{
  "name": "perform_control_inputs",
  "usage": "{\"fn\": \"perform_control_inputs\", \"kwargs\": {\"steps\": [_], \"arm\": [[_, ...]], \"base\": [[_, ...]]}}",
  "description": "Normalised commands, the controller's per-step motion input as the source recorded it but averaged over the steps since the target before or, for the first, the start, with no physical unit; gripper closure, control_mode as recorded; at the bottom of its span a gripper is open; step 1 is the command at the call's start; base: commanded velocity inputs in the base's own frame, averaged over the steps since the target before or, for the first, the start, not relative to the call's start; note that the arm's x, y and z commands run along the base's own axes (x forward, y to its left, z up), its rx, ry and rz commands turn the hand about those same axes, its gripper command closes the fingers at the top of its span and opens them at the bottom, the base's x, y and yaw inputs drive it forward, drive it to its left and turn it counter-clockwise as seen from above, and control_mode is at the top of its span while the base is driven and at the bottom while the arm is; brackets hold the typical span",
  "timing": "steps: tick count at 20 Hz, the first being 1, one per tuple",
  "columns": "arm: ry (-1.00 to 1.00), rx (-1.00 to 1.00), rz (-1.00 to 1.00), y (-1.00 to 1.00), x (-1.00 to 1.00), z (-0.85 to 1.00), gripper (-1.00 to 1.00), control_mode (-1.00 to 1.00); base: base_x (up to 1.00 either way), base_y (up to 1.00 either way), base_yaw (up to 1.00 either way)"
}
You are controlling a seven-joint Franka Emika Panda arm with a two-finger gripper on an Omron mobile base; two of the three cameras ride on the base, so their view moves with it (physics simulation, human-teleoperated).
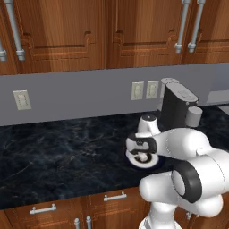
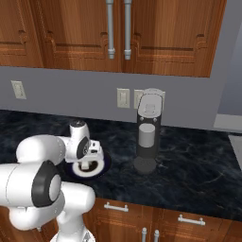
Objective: Pick up the marshmallow and place it in the cup of hot chocolate on the dining counter.
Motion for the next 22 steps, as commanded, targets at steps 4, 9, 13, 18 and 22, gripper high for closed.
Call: {"fn": "perform_control_inputs", "kwargs": {"steps": [4, 9, 13, 18, 22], "arm": [[-0.03, 0.00, 0.00, 0.00, -0.19, 0.12, 1.00, -1.00], [-0.08, 0.05, 0.02, 0.07, -0.35, 0.65, 1.00, -1.00], [-0.12, 0.12, 0.11, 0.07, -0.40, 0.85, 1.00, -1.00], [-0.37, 0.10, 0.10, 0.16, -0.45, 0.54, 1.00, -1.00], [-0.56, 0.03, 0.08, 0.45, -0.42, 0.52, 1.00, -1.00]], "base": [[0.00, 0.00, 0.00], [0.00, 0.00, 0.00], [0.00, 0.00, 0.00], [0.00, 0.00, 0.00], [0.00, 0.00, 0.00]]}}
